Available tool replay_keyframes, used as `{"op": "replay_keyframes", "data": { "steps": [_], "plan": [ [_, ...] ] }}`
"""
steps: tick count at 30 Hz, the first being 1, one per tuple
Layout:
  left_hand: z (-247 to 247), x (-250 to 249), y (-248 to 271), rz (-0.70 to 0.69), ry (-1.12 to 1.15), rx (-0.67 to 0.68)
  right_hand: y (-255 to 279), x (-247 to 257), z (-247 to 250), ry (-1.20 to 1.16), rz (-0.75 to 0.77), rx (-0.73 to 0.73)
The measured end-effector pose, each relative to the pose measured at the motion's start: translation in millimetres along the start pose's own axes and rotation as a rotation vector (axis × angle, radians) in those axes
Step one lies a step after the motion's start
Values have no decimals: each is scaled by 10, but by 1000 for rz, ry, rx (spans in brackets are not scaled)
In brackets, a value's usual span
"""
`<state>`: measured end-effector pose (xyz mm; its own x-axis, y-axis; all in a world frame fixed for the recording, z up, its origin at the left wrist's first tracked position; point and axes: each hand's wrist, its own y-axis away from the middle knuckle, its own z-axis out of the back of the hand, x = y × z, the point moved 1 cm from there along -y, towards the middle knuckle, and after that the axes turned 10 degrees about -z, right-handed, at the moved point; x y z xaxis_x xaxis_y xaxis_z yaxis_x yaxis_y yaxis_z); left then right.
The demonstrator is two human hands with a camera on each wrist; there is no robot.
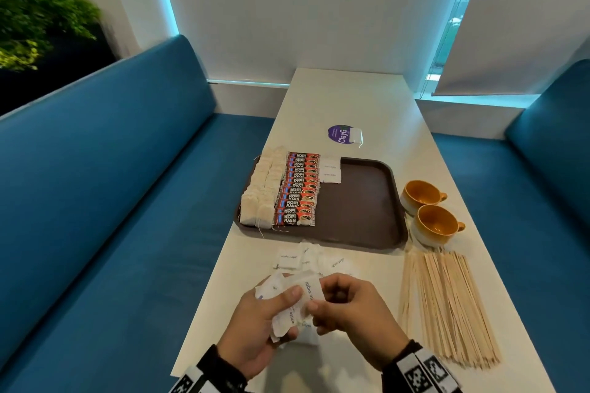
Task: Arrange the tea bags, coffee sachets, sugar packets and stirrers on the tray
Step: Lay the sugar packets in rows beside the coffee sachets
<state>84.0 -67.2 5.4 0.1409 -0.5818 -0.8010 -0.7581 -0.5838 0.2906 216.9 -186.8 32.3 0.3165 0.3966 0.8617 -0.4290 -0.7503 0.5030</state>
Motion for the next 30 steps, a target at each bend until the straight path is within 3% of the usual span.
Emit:
{"op": "replay_keyframes", "data": {
  "steps": [4, 7, 13, 16, 23, 26, 30],
  "plan": [
    [-59, -6, 94, 30, 44, -76, 55, -140, -19, -153, -35, -30],
    [-48, 21, 142, 89, 32, -83, 79, -156, 20, -197, 16, -139],
    [-89, 121, 203, 228, 99, -49, 110, -73, 73, 255, 302, -373],
    [-152, 103, 193, 218, 150, -37, 115, -70, 31, 446, 394, -367],
    [-118, 20, 155, 137, 122, -6, 190, -70, 57, 579, 483, -267],
    [-103, 13, 156, 105, 107, 4, 186, -92, 88, 471, 464, -242],
    [-119, -7, 166, 64, 98, 4, 136, -127, 163, 101, 400, -274]
  ]
}}
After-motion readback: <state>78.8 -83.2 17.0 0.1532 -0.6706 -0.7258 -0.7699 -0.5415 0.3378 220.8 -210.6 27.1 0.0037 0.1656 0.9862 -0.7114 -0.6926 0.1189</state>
